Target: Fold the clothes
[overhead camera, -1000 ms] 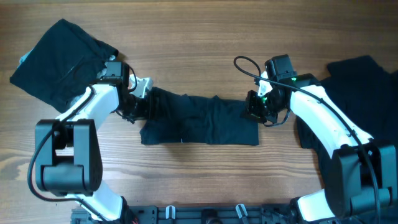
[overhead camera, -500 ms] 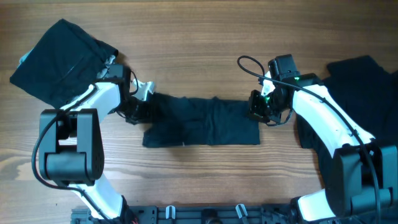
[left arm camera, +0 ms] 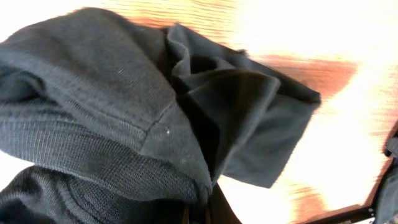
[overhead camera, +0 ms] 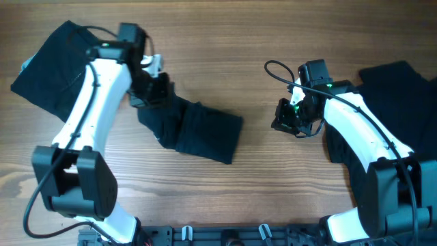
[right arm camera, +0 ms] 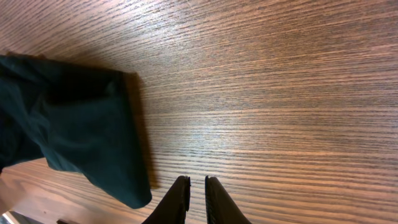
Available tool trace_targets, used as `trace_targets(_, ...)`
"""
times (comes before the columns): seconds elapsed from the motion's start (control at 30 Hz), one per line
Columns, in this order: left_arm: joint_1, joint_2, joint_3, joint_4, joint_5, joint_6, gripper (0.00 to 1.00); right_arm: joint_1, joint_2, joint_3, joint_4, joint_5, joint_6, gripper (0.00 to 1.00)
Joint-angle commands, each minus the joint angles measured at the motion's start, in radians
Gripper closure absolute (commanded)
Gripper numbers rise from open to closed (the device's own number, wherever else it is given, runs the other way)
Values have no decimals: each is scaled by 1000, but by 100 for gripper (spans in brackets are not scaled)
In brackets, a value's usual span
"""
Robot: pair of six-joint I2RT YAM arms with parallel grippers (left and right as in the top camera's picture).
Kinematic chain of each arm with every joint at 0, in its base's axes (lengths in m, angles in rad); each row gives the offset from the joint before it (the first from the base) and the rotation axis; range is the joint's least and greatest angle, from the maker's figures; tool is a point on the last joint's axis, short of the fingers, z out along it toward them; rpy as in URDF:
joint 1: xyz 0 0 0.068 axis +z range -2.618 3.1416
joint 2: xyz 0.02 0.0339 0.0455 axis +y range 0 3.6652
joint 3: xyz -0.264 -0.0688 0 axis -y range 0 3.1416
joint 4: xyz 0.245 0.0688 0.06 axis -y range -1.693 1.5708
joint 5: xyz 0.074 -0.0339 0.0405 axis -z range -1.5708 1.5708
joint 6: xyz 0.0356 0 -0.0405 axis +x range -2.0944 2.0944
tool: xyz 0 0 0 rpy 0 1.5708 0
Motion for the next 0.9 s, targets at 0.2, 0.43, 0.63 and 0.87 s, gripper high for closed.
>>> trace_targets(0.2, -379, 23, 4, 83, -104, -246, 96, -3, -6, 13, -2, 37, -36, 86)
trace_targets(0.43, -521, 37, -43, 143, -159, -342, 78, -3, -6, 13, 0, 37, -37, 85)
trace_targets(0.63, -459, 32, 43, 16, -160, -275, 49, -3, -6, 13, 23, -7, -118, 74)
trace_targets(0.87, -250, 12, 109, -110, -216, -175, 48, 98, -6, 13, 287, -295, -259, 53)
